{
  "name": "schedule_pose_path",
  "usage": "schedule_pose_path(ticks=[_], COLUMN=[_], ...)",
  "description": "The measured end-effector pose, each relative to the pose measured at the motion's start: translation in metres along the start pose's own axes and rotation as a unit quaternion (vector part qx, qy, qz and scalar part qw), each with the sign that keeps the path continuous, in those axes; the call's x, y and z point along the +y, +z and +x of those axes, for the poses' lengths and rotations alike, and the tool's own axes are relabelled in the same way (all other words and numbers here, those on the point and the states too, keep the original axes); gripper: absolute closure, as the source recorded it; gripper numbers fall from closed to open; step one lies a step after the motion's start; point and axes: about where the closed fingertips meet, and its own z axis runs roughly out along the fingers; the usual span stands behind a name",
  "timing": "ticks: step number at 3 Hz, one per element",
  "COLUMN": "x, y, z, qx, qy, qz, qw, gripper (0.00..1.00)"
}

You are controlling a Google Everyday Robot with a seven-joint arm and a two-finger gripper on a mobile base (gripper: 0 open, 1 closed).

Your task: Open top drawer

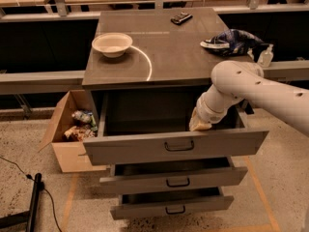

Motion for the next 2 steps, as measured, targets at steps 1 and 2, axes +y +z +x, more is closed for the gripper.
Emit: schedule_pose_path(ticks=[1,2], x=[0.019,0.036], y=[0.006,0.01], z=[0.003,0.007], qx=[0.004,0.017], qy=[0.013,0.028], qz=[-0.072,-0.158], qw=[0.9973,0.9869], gripper=[1.0,1.0])
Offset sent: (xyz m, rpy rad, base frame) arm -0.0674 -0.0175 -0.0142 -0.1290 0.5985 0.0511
